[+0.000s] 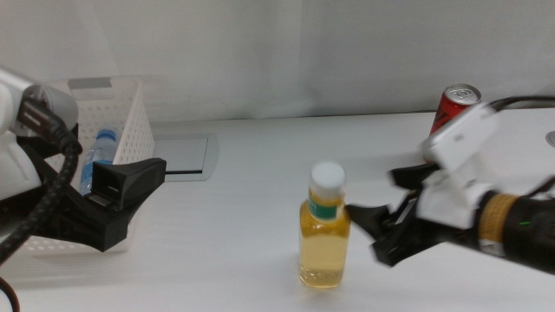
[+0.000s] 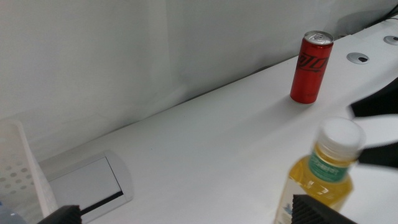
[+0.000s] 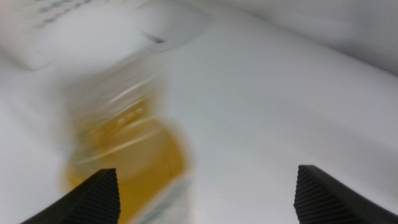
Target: Use arms to grab the bottles and put them into the dustbin to the left of the table.
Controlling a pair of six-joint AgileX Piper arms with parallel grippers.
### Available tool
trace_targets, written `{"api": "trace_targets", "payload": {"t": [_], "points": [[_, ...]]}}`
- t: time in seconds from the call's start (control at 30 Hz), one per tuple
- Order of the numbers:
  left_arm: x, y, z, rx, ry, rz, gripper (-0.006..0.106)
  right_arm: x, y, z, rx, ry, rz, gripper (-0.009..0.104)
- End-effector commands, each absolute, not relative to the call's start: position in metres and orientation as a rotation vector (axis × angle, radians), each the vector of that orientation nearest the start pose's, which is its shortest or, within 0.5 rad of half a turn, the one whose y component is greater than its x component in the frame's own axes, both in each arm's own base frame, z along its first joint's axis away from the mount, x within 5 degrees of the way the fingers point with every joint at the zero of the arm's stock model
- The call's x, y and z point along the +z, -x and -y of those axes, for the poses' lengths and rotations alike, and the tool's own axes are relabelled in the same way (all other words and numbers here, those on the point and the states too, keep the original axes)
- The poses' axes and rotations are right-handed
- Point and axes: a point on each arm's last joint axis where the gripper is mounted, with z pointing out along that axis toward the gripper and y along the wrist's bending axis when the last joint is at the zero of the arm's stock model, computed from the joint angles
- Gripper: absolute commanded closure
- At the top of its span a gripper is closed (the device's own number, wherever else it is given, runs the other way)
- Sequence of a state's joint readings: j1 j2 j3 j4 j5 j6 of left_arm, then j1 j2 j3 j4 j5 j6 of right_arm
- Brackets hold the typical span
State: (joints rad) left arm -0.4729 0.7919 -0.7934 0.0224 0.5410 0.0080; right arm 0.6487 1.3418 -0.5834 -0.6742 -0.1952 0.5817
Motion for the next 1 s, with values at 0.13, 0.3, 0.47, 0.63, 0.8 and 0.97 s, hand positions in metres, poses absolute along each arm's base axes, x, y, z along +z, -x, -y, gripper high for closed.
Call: {"api": "trace_targets", "payload": {"t": [0.13, 0.3, 0.47, 0.63, 0.8, 0.97], "points": [[0.355, -0.142, 0.072, -0.252, -0.539, -1.954, 0.013, 0.274, -0.172, -0.115, 0.236, 0.619, -2.010, 0.019], [0.344, -0.141, 0.080, -0.335, -0.569, -1.934, 0.013, 0.298, -0.128, -0.057, 0.061, 0.362, -2.117, 0.019], [0.310, -0.133, 0.101, -0.451, -0.712, -1.800, 0.013, 0.309, -0.089, -0.014, -0.019, 0.172, -2.124, 0.019], [0.284, -0.131, 0.116, -0.461, -0.779, -1.795, 0.013, 0.312, -0.075, -0.001, -0.007, 0.120, -2.092, 0.019], [0.263, -0.140, 0.132, -0.454, -0.806, -1.852, 0.013, 0.313, -0.068, 0.005, 0.014, 0.074, -2.080, 0.019], [0.236, -0.157, 0.145, -0.408, -0.800, -1.947, 0.013, 0.312, -0.068, 0.005, 0.014, 0.074, -2.080, 0.019]]}}
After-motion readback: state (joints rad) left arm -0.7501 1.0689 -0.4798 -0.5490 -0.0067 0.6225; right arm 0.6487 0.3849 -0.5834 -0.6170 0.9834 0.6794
